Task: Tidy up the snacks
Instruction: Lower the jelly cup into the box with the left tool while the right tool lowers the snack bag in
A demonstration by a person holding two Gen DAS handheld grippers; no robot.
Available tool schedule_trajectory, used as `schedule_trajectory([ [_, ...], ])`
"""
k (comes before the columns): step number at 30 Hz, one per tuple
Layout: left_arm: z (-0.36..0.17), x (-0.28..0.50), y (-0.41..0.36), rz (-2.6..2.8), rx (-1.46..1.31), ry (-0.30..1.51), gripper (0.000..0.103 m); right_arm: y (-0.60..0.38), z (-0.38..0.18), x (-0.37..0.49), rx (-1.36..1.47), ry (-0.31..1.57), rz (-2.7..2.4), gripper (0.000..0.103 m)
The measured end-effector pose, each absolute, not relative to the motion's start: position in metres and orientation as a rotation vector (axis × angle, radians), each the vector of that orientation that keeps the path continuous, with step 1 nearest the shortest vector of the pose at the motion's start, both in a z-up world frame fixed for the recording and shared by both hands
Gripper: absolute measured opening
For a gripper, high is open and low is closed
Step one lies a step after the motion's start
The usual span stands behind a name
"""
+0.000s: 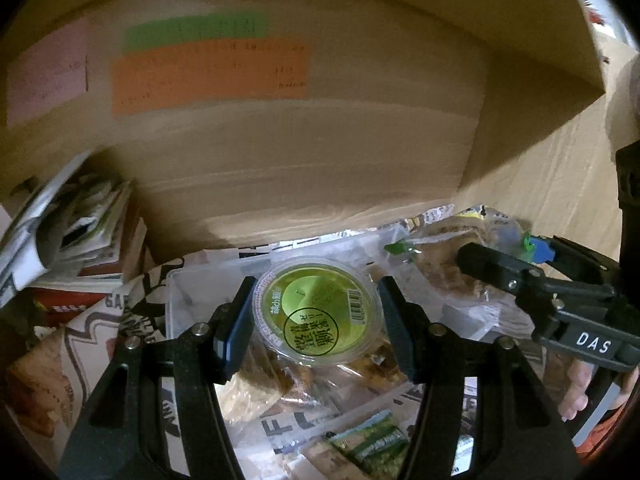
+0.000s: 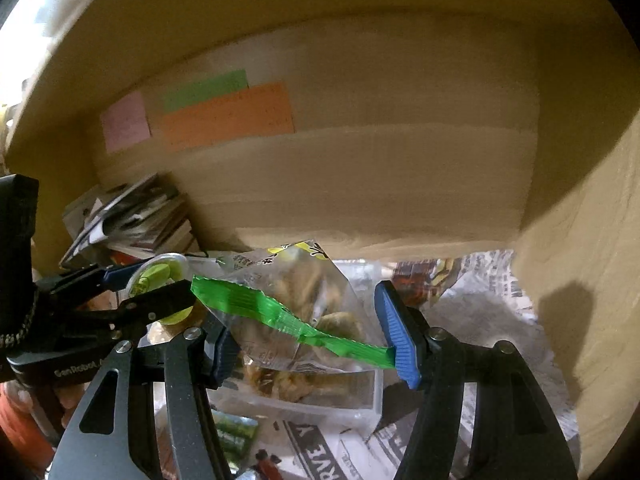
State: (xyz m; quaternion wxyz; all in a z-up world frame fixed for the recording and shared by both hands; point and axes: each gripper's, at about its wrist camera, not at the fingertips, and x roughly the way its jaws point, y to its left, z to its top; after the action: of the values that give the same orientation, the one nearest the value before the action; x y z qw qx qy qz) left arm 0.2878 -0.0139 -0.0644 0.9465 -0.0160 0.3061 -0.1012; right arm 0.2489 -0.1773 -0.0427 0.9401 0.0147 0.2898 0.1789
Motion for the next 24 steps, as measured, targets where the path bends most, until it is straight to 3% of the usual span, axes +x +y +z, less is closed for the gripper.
schedule_trajectory([
  [12, -0.091, 0.324, -0.008, -0.218, -0.082, 0.737, 0.060, -0.164, -0.069, 0.276, -0.009, 0.687, 0.342, 0.060],
  [24, -0.074, 0.301, -0.007, -0.211, -0.053, 0.674, 0.061, -0.160, -0.066, 0.267, -0.037, 0.698, 0.354, 0.069],
])
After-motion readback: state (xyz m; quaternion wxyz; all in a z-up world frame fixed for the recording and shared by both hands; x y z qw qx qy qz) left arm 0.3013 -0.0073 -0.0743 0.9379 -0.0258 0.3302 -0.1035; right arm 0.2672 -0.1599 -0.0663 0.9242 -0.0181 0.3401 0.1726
